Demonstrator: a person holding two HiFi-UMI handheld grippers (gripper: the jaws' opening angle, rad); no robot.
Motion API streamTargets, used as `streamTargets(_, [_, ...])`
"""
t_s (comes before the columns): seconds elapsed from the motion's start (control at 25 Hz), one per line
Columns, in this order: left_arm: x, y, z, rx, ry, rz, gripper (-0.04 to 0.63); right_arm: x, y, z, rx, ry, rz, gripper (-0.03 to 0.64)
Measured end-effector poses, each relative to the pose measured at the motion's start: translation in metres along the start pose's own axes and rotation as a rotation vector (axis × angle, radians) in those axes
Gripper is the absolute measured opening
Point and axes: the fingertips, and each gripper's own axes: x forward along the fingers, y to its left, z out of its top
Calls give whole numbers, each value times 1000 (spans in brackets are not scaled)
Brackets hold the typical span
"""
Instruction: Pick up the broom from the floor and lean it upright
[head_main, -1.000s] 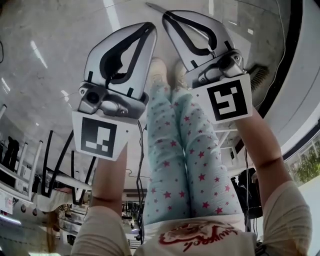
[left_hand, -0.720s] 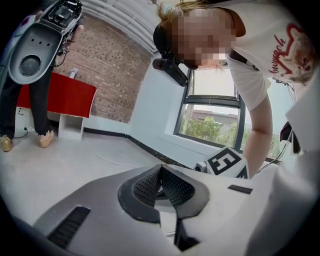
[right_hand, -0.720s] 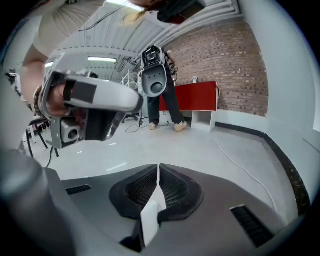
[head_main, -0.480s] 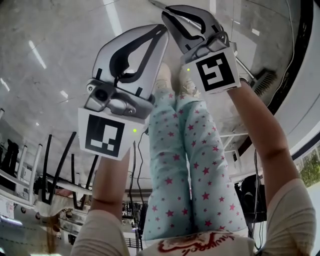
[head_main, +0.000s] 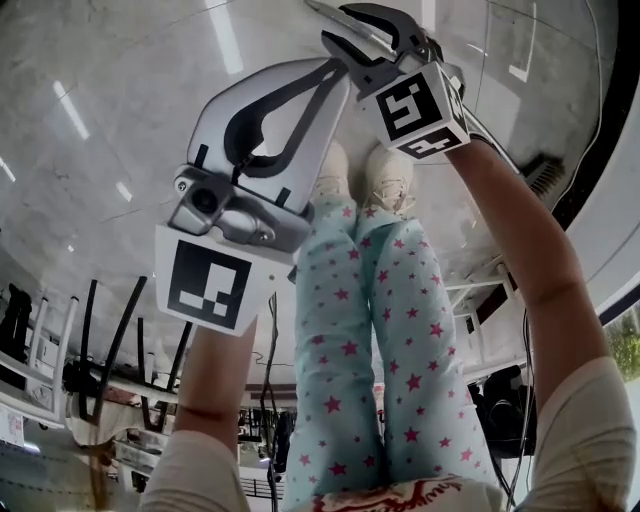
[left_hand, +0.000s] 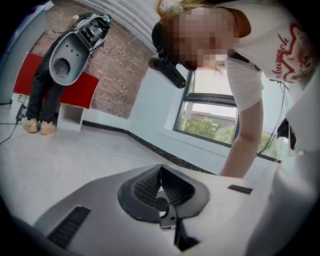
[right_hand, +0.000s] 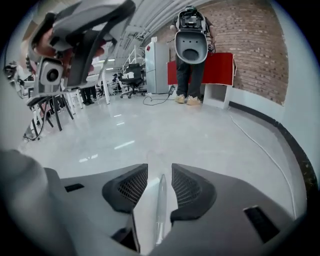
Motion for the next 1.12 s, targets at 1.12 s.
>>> streamTargets(1.12, [-1,-5,-14,1,8,-36,21,46,8,-79,35,224,45,104])
